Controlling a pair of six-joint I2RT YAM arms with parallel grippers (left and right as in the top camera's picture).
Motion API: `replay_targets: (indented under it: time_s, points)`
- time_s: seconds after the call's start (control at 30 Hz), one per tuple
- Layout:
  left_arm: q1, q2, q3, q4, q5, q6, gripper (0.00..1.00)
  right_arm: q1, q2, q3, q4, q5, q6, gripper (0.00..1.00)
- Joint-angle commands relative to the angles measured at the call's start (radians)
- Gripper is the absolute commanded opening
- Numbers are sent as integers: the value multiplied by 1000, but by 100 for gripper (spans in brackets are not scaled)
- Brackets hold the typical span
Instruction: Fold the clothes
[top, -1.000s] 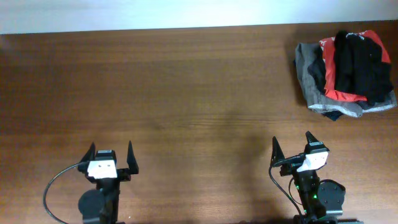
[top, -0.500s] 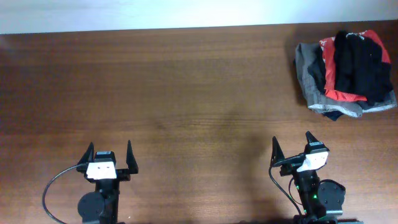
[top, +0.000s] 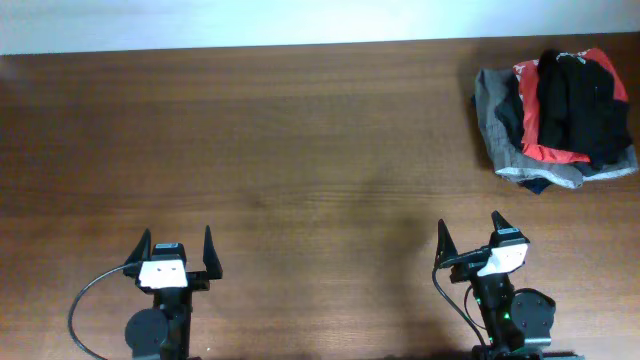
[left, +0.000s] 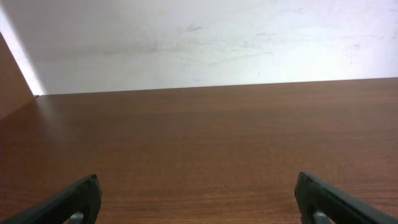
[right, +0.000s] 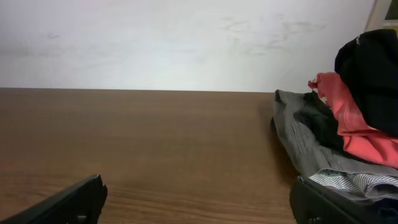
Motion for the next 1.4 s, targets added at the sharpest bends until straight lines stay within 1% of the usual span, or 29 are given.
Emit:
replay_targets:
  time_s: [0.0,1.37]
  points:
    - [6,-10,-2,-8,-7,-6,99,-8,-10,-5,-5,-10,11,99]
    - [6,-10,-2,-9,-7,-6,99,-8,-10,-5,-5,-10,11,99]
